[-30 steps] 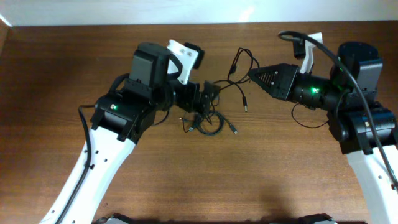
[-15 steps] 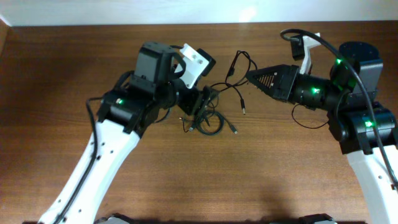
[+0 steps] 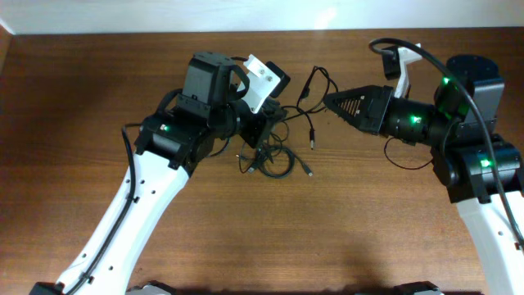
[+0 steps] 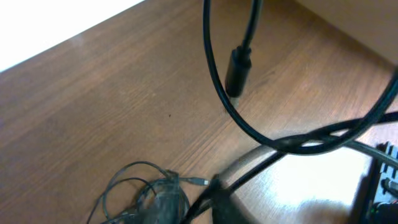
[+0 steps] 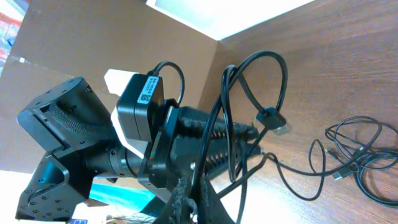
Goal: Untangle cables
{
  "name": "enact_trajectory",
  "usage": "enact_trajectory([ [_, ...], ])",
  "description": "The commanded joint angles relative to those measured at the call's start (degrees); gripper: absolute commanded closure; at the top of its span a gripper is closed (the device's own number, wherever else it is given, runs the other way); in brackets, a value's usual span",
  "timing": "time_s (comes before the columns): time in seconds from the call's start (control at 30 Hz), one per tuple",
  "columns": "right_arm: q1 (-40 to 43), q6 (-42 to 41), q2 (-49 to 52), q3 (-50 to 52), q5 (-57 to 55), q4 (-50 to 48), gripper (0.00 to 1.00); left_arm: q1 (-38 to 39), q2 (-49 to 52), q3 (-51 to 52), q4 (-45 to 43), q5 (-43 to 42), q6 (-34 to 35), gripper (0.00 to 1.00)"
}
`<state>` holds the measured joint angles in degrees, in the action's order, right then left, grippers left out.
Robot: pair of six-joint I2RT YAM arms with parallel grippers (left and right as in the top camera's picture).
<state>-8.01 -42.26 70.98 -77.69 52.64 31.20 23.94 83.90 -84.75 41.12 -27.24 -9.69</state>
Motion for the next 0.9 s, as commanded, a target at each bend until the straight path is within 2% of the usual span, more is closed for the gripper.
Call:
enact_trajectory([
  [0.0, 0.3, 0.2, -0.1, -0.7, 0.7, -0.1, 0.96, -0.1, -0.2, -0.5, -0.4, -0.8, -0.3, 1.00],
  [0.07, 0.3, 1.9, -0.1, -0.7, -3.0, 1.5, 0.96, -0.1, -0.2, -0.5, -1.1, 2.2, -0.2, 1.00],
  [0.1, 0.3, 2.6, -0.1, -0.7, -7.4, 3.9, 0.96, -0.1, -0.2, -0.5, -1.2, 6.2, 0.6, 1.00],
  [0.17, 0.3, 3.1, -0.1, -0.7, -14.0, 8.2, 0.96, -0.1, -0.2, -0.5, -1.1, 16.3, 6.8, 1.00],
  [0.23, 0.3, 4.0, -0.1, -0.7, -19.3, 12.3, 0.96, -0.1, -0.2, -0.5, -0.9, 22.7, 10.7, 1.00],
  [0.47, 0.3, 5.9, -0.1, -0.7, -37.2, 22.7, 0.96, -0.1, -4.7, -1.5, -7.4, 22.1, 10.6, 1.00],
  [0.67, 0.3, 5.8, -0.1, -0.1, -41.0, 26.6, 0.96, -0.1, -10.4, -1.5, -15.9, 22.3, 10.6, 1.00],
  [0.8, 0.3, 5.8, -0.1, 0.5, -49.5, 31.2, 0.96, -0.1, -14.4, -1.5, -23.2, 29.4, 10.6, 1.00],
  [0.87, 0.3, 5.4, -0.1, 0.7, -53.7, 33.2, 0.96, -0.1, -16.0, -1.5, -25.6, 38.6, 10.6, 1.00],
])
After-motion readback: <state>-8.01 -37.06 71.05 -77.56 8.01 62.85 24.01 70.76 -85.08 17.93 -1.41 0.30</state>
